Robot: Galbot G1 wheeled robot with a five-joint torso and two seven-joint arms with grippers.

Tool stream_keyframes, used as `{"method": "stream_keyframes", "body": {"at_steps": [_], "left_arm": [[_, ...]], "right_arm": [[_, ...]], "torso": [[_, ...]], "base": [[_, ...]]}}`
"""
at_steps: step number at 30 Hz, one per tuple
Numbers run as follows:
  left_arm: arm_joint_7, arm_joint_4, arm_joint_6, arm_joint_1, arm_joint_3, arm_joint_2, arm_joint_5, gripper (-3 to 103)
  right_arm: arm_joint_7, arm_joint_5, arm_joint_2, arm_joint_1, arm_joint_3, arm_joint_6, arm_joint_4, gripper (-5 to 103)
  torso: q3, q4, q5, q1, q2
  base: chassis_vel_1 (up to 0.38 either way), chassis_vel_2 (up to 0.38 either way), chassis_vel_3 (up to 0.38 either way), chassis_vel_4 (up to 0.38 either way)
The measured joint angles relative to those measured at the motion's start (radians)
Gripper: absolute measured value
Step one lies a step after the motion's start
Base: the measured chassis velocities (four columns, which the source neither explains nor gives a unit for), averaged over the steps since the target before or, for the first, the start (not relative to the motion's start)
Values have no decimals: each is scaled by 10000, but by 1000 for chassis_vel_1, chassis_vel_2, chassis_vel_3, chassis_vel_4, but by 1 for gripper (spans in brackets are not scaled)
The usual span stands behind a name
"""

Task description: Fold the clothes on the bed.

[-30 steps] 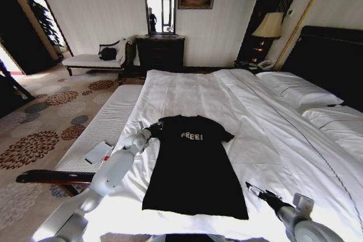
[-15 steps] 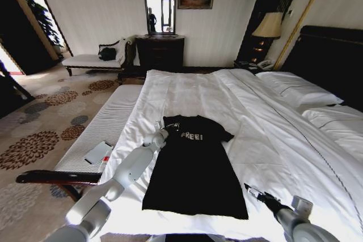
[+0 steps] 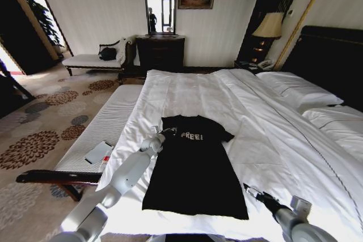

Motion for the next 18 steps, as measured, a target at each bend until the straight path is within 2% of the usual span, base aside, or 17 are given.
{"method": "stream_keyframes", "body": {"at_steps": [2,3,4,5,7,8,10,11,13,14,15,17,18], "left_arm": [[0,17,0,-38,-18,-74,66,43],[0,17,0,-38,-18,-74,66,43],[0,-24,3,-46,-47,-68,101,48],[0,-105,16,-46,-76,-35,109,48],[1,-492,44,-32,-118,264,127,59],[1,-492,44,-32,-118,264,127,59],[-1,-1329,57,105,-118,941,152,70],[1,-1790,66,217,-143,1280,129,70],[5,-2551,99,548,-294,1894,99,81],[5,-2551,99,548,-294,1894,99,81],[3,-2821,109,742,-438,2153,95,86],[2,-3273,109,1214,-836,2617,88,97],[2,-3273,109,1214,-836,2617,88,97]], "right_arm": [[0,-7,6,4,-4,3,12,100],[0,-7,6,4,-4,3,12,100],[0,1,-18,19,1,11,12,100],[0,25,-55,43,21,16,11,100],[-9,141,-213,139,107,28,-16,100],[-9,141,-213,139,107,28,-16,100],[-161,380,-574,384,293,6,-36,100],[-205,582,-794,572,385,4,-35,100],[-288,1134,-1343,1071,503,55,-102,100],[-288,1134,-1343,1071,503,55,-102,100],[-296,1469,-1632,1392,510,91,-234,100],[-217,2571,-2250,2329,378,89,-706,100],[-217,2571,-2250,2329,378,89,-706,100]], "torso": [[0,0,0,0,0],[0,0,0,0,0],[0,-1,0,0,0],[0,0,0,0,0],[0,-3,0,0,0],[0,-3,0,0,0],[0,0,-1,0,0],[0,2,0,0,0],[0,6,-1,-1,0],[0,6,-1,-1,0],[0,6,-3,-1,0],[0,4,-1,-1,0],[0,4,-1,-1,0]], "base": [[0,0,0,0],[0,0,0,0],[0,0,0,0],[0,0,0,0],[0,0,0,0],[0,0,0,0],[0,0,0,0],[0,0,0,0],[0,0,0,0],[0,0,0,0],[0,0,0,0],[0,0,0,0],[0,0,0,0]]}}
